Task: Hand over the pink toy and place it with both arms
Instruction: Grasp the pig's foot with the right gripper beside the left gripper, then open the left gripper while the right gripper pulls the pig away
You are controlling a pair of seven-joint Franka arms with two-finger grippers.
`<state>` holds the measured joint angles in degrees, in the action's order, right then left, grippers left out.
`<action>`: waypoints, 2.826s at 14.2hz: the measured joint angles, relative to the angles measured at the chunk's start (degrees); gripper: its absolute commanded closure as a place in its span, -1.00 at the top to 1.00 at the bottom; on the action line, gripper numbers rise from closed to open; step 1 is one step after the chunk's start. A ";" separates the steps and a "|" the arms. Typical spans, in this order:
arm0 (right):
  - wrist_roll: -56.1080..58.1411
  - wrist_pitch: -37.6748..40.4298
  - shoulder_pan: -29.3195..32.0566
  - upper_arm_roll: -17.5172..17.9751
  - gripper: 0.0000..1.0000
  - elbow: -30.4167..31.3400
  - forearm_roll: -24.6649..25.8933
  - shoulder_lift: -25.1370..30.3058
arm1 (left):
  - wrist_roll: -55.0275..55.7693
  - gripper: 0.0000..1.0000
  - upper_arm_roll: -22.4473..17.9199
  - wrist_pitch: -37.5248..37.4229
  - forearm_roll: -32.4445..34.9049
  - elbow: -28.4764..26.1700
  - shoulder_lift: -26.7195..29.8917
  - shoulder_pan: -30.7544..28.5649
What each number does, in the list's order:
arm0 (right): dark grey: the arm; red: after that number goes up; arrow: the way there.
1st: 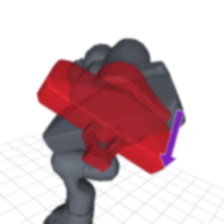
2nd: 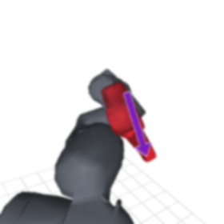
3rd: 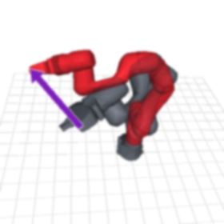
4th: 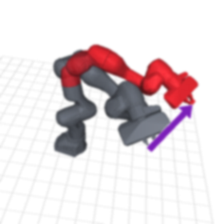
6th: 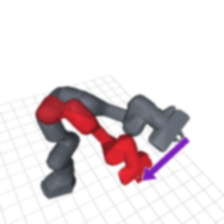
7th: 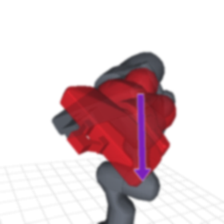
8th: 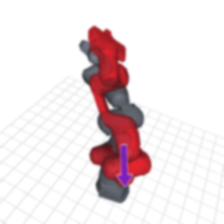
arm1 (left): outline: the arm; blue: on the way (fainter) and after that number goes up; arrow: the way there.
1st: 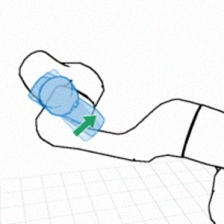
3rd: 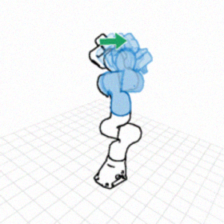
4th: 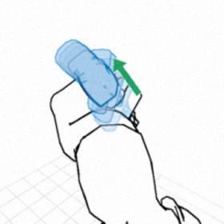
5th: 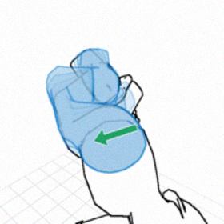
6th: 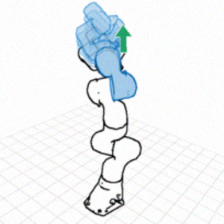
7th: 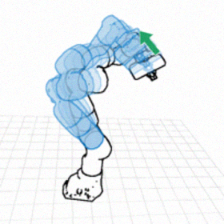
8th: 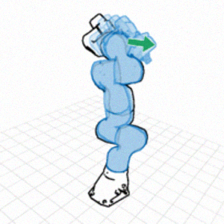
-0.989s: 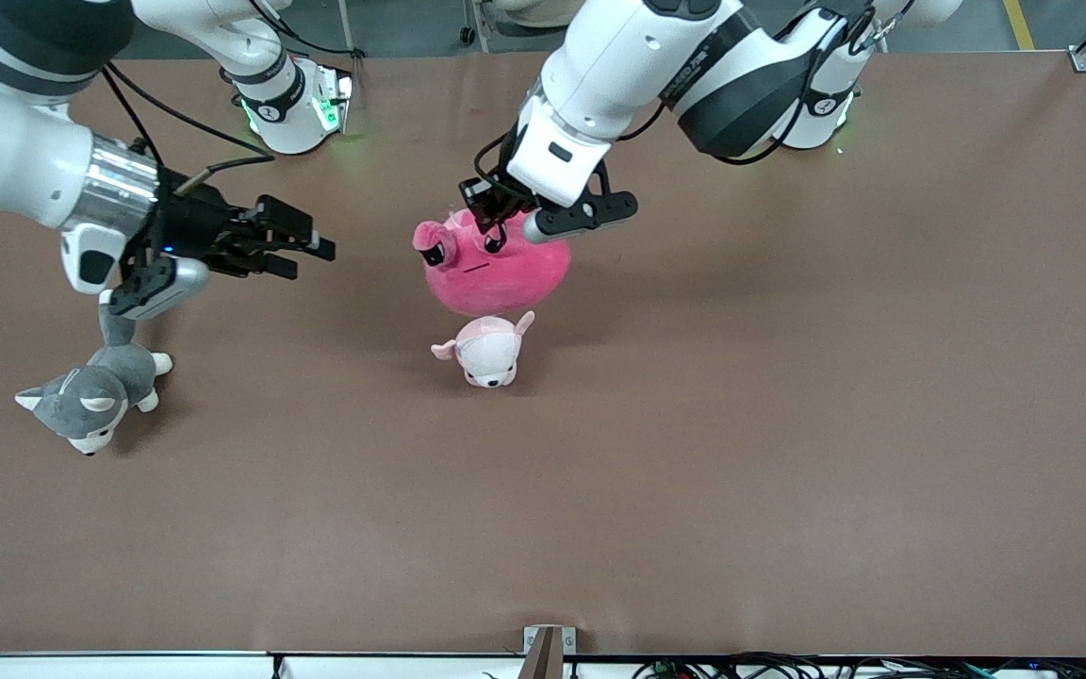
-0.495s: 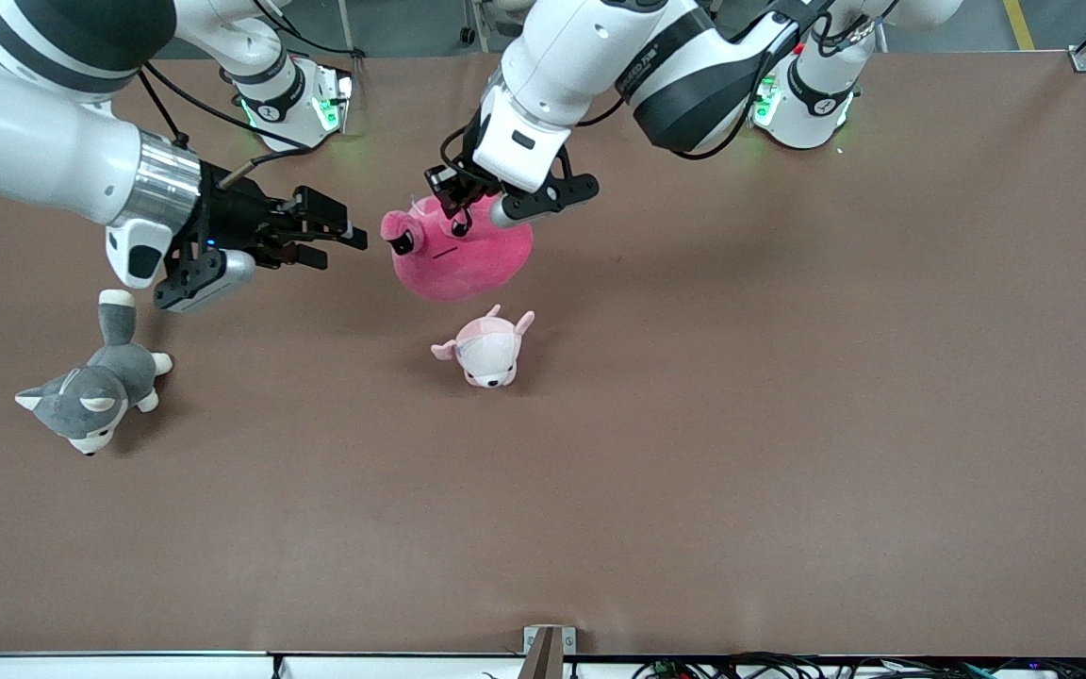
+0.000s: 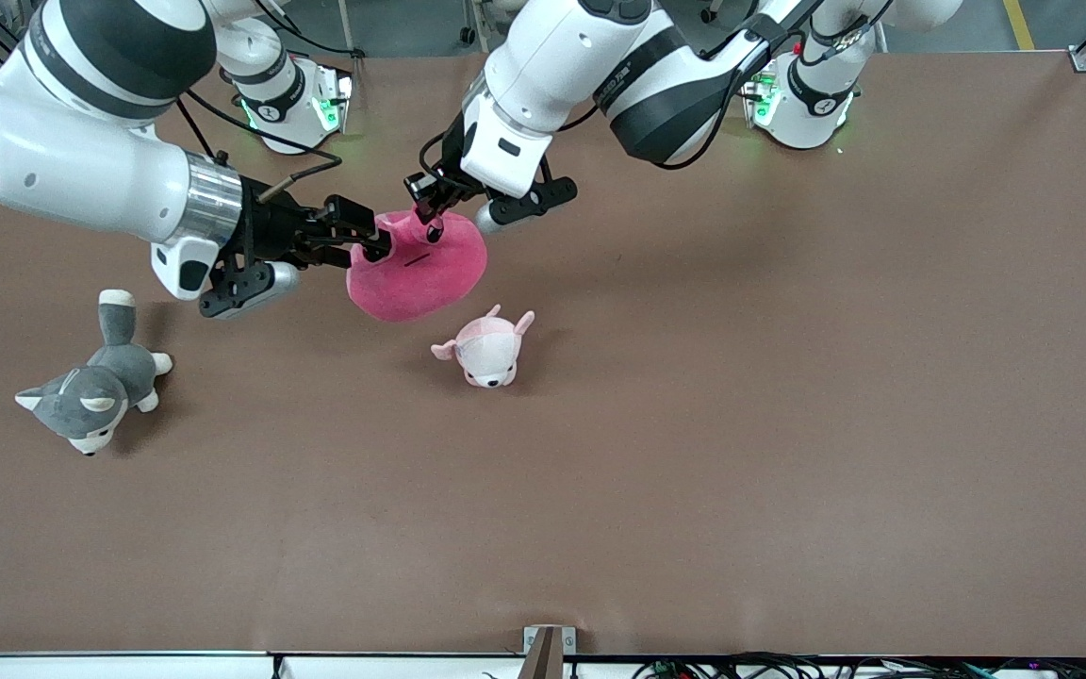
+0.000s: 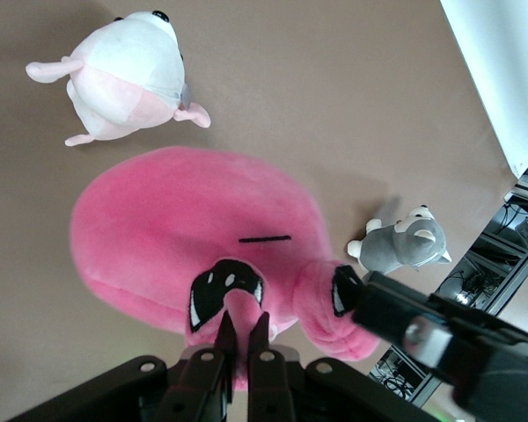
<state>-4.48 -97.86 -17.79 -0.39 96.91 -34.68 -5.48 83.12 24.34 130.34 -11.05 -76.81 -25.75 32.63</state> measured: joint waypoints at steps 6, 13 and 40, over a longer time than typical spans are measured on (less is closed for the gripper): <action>0.00 2.24 -0.04 -0.06 0.48 0.13 2.29 0.01 | 0.54 -1.00 0.00 0.04 -0.01 0.81 -0.02 0.24; 0.00 4.05 -0.28 -0.06 -0.53 0.13 2.36 0.01 | 0.59 -1.00 0.00 0.04 -0.01 0.91 -0.02 0.39; 0.63 10.52 14.27 -2.02 -0.93 -3.13 3.93 -4.63 | -5.31 1.00 -1.49 -11.60 15.42 2.26 1.38 -5.54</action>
<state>-3.85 -87.35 -3.52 -2.42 93.78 -30.75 -10.10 77.81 22.84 118.74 4.37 -74.55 -24.37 27.09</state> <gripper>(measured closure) 0.899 0.000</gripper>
